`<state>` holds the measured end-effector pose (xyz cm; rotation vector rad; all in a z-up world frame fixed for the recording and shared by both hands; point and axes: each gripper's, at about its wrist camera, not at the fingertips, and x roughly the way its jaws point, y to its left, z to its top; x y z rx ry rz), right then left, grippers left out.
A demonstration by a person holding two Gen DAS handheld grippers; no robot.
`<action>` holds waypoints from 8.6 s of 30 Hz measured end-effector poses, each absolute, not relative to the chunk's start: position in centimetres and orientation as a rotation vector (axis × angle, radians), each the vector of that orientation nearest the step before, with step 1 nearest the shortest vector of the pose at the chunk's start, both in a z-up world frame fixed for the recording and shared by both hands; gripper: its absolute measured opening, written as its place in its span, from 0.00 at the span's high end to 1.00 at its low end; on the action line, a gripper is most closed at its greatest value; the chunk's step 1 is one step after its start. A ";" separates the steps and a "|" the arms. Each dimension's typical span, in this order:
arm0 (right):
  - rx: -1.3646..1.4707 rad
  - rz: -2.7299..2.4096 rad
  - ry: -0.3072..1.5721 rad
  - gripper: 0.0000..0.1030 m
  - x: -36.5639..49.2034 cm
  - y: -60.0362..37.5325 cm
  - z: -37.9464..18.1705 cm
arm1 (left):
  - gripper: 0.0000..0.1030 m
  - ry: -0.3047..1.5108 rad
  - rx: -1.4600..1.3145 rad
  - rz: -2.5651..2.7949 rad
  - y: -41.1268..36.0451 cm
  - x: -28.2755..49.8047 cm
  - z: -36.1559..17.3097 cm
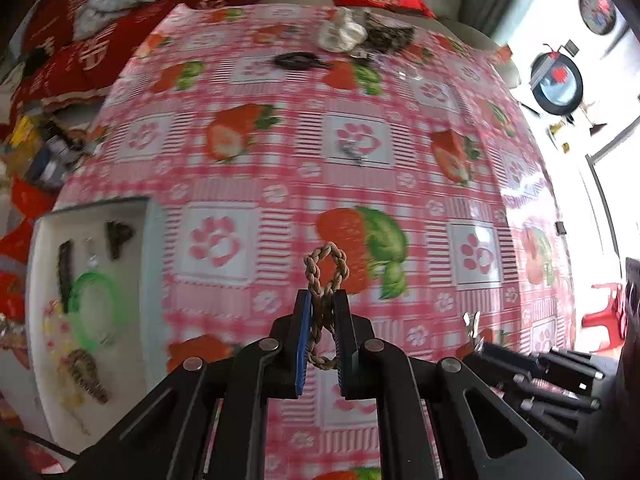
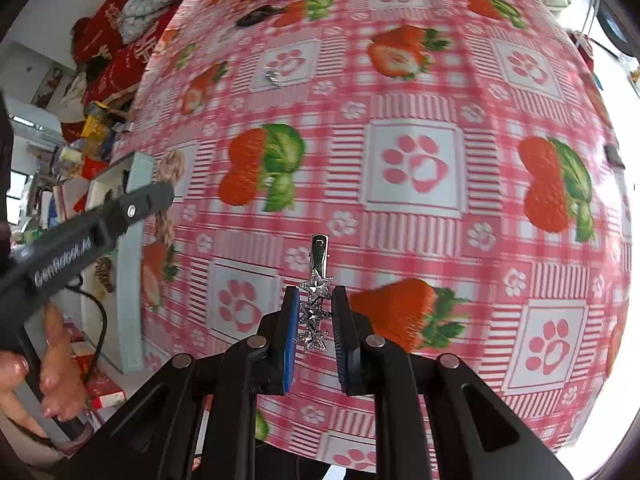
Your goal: Organize jewelry
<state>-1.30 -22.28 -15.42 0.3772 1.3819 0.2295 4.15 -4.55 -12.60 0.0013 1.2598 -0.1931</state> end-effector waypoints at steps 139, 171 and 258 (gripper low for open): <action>-0.240 0.663 1.520 0.50 1.2 5.9 -10.4 | 0.00 1.364 -0.176 0.339 17.7 -8.6 -11.7; -0.304 0.642 1.264 0.29 0.2 5.1 -1.2 | 0.00 1.249 -0.182 0.353 18.1 -9.0 -3.6; -0.304 0.633 1.160 0.11 -3.9 1.5 1.4 | 0.00 1.209 -0.174 0.414 15.1 -13.0 -1.3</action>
